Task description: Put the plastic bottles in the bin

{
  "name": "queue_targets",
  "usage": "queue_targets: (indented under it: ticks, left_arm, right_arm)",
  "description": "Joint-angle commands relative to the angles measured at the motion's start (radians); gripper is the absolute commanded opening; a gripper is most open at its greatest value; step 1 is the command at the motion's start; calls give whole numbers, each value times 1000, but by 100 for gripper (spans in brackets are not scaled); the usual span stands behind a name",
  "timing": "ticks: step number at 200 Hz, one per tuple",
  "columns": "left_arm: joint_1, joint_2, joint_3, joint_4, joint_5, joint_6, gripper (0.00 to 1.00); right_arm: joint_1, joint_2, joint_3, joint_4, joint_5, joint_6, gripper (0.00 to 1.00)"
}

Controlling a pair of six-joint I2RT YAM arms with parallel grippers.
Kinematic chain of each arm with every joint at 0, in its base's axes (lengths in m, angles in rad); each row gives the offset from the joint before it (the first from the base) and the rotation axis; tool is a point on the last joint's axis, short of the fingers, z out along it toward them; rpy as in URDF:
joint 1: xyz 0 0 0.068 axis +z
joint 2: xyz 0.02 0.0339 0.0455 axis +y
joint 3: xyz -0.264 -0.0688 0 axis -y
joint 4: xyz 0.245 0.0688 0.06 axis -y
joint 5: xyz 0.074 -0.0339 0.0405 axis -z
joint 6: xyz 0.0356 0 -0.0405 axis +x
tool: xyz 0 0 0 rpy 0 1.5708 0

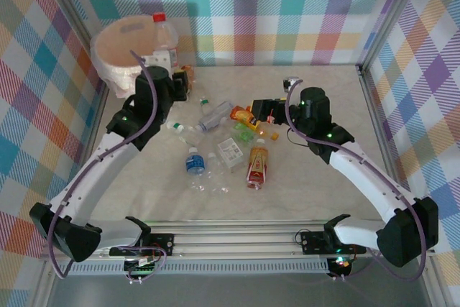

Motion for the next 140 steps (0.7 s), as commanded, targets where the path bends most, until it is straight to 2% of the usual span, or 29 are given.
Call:
queue_targets:
  ticks: [1,19,56,104,140]
  left_arm:
    - [17,-22,72,43,-103,130,45]
    - [52,-18,68,144,-144,169,45]
    - [188,46,91,268,-106,174,45]
    - [345,259,277,249,44,180,46]
    - [425,443,388,251,176,162,46]
  right_arm:
    - [7,10,-14,5,77,19,100]
    - [7,12,-24,23,117,36,100]
    - [6,9,-35,29,217,70,100]
    - [5,-5,-39,-12,259,83,100]
    - [5,-27,-47,-34,265,87,100]
